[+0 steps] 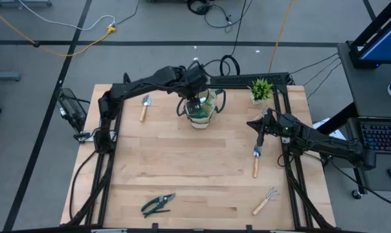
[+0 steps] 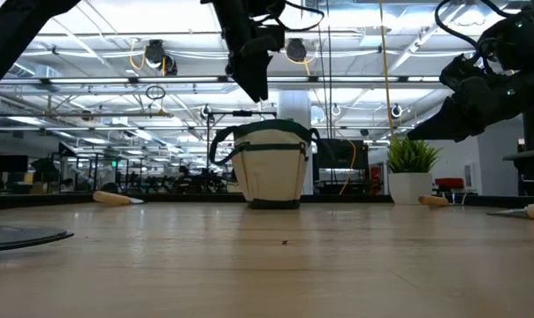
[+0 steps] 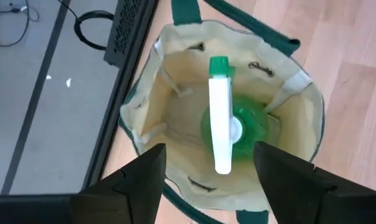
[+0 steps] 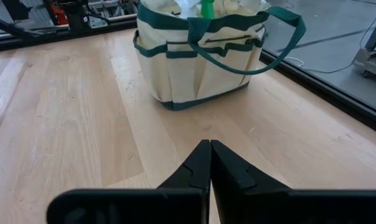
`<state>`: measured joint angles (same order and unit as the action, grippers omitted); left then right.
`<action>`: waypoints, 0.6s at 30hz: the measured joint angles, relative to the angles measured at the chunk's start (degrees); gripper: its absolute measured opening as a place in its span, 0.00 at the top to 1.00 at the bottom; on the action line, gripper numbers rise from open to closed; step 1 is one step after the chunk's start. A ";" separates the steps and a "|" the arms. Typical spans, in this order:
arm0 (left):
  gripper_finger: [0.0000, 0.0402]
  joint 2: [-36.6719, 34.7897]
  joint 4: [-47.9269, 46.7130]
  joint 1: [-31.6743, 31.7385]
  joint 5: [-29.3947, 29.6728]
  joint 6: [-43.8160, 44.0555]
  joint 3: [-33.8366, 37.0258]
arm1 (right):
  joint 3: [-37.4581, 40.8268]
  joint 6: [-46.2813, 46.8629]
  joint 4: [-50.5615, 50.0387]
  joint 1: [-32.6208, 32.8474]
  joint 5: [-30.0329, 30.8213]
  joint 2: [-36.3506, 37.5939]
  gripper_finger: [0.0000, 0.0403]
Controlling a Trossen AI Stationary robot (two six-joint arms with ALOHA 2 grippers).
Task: Pick & Place Garden tools in Gardening bag
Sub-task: Put the top brown trowel into the gardening bag
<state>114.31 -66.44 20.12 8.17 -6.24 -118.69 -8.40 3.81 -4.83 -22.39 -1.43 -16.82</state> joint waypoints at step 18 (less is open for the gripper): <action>0.38 -8.68 -10.13 -0.22 5.45 10.57 0.00 | 0.00 -0.01 0.02 0.00 0.11 -0.48 1.00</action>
<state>105.63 -76.56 19.90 13.62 4.32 -118.69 -8.40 3.80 -4.81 -22.39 -1.32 -17.30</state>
